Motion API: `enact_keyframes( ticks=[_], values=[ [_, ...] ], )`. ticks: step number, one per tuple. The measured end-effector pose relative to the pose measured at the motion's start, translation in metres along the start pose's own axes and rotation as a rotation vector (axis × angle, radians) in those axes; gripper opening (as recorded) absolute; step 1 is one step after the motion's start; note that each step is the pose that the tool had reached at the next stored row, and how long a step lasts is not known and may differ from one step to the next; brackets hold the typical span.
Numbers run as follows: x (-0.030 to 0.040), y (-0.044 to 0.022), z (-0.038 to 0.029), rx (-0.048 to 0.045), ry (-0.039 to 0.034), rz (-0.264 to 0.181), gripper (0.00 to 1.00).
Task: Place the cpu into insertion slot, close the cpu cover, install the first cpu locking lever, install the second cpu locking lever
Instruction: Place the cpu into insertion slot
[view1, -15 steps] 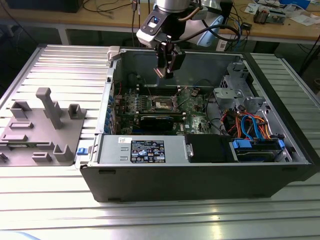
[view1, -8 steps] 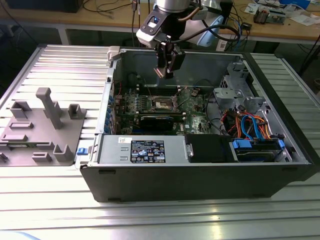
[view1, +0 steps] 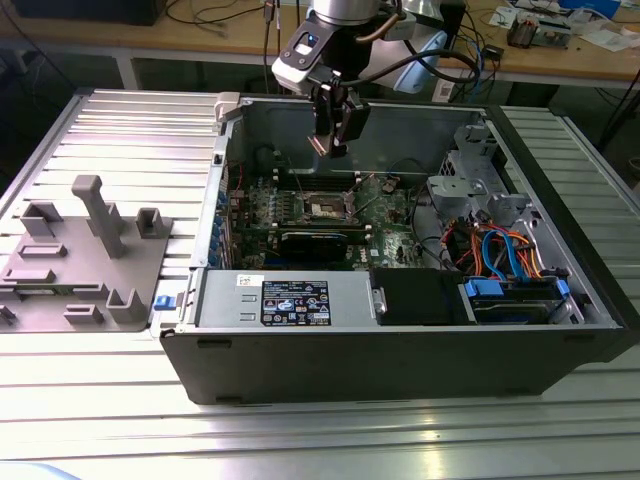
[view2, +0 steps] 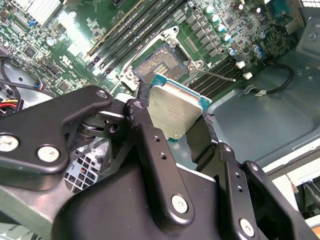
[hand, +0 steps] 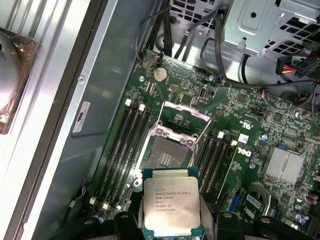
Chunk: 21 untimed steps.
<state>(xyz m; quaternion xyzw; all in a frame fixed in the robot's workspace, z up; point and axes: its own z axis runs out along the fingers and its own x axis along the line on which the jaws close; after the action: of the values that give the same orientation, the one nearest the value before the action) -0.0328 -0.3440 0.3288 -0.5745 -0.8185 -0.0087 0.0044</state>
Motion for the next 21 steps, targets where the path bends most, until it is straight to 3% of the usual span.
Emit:
enact_keyframes(
  ticks=[21],
  values=[
    [0.0000,0.0000,0.0000,-0.0005,-0.0002,0.028,0.54]
  ],
)
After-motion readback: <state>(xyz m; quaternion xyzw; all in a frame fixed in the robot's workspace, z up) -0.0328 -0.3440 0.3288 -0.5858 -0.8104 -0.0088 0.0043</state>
